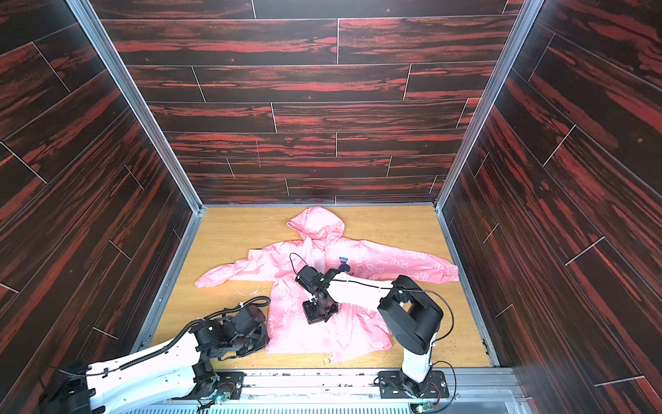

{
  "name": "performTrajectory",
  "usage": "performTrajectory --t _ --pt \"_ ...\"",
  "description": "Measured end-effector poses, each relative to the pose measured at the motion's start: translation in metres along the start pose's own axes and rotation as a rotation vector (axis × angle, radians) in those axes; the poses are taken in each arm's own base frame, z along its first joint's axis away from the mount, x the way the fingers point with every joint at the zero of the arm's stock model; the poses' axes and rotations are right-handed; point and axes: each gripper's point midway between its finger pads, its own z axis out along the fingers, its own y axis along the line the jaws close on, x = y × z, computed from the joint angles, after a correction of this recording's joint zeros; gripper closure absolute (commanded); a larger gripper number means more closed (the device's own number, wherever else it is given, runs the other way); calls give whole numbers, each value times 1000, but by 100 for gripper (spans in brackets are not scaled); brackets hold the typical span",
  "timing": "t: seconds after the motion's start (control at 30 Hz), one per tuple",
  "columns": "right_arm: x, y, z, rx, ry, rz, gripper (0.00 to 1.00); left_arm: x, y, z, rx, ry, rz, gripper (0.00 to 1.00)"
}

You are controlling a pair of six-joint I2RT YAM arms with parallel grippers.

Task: Unzip the jacket
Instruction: Smooth out the jacket at the center of the board.

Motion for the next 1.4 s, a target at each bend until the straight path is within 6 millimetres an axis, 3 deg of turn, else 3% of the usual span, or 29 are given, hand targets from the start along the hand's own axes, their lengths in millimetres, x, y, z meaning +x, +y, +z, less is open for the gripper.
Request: performTrajectory --t 0.43,0.63,0.73,0.87,1.0,1.1,1.3,1.4 --pt "-5 32 -27 -166 -40 102 100 -14 4 -24 55 -111 -15 100" --pt "7 22 -31 -151 -56 157 100 -17 8 -28 66 -136 -13 99" --pt "19 4 -24 -70 -49 166 84 -15 11 -26 45 -129 0 83" --pt "39 -9 -17 15 -2 114 51 -13 17 -22 1 -112 29 60" --pt "38 -19 -28 47 -28 83 42 -13 18 -22 -46 -101 63 51" --pt "11 -32 -58 29 -125 102 39 -16 14 -24 -51 -105 85 50" --pt "-95 -64 -133 -24 -411 101 38 -18 9 -21 -65 -102 106 56" --pt "-148 -75 -147 -36 -502 55 36 -19 7 -17 -73 -99 106 56"
